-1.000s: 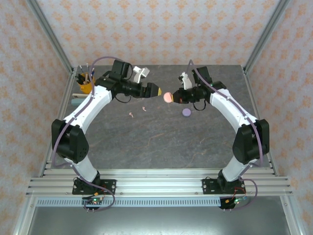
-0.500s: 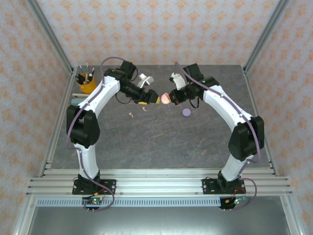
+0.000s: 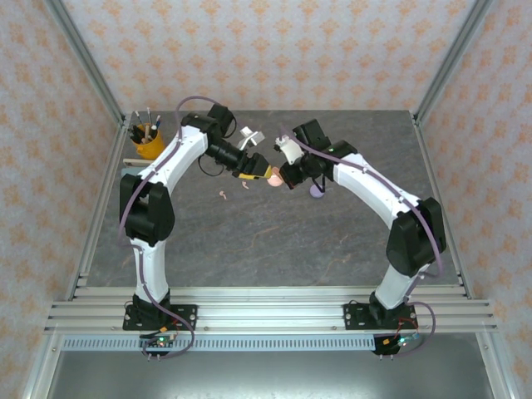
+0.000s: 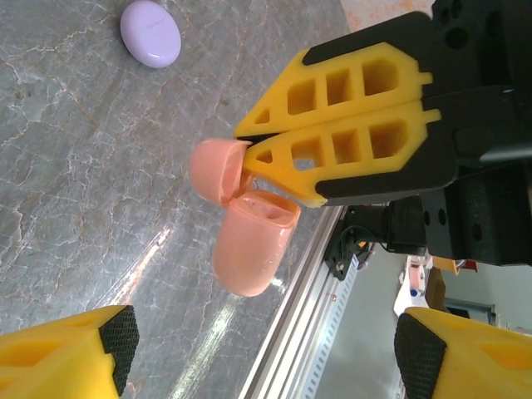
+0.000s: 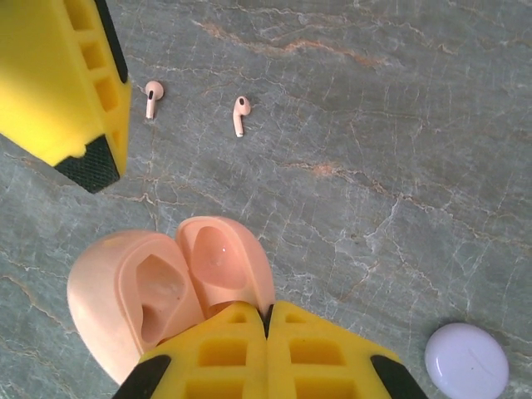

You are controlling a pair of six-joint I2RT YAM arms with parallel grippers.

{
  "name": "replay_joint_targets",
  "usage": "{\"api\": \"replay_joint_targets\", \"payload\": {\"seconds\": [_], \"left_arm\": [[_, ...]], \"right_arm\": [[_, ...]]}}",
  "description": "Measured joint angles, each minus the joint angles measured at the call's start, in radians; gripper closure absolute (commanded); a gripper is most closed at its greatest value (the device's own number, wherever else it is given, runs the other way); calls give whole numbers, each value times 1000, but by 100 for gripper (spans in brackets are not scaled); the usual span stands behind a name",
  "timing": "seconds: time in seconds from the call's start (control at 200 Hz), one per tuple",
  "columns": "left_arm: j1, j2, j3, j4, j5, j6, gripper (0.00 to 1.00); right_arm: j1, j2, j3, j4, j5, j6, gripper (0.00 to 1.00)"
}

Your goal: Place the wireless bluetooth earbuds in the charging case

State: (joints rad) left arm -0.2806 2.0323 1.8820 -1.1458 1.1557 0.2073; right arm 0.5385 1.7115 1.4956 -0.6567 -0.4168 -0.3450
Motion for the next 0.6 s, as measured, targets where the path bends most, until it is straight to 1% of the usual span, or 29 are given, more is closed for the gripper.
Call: {"api": "replay_joint_targets", "payload": {"seconds": [0.245,0.395,0.6], "left_arm": [[0,6,0,-26,40,31,30],[0,17,0,-44,64,56,34],[-1,22,1,-88,84,101,34]], "right_arm": [[14,-10,6,2,10,-23,100],[31,-12,18,1,14,-35,100],[35,-28,25,1,18,-53,100]]}}
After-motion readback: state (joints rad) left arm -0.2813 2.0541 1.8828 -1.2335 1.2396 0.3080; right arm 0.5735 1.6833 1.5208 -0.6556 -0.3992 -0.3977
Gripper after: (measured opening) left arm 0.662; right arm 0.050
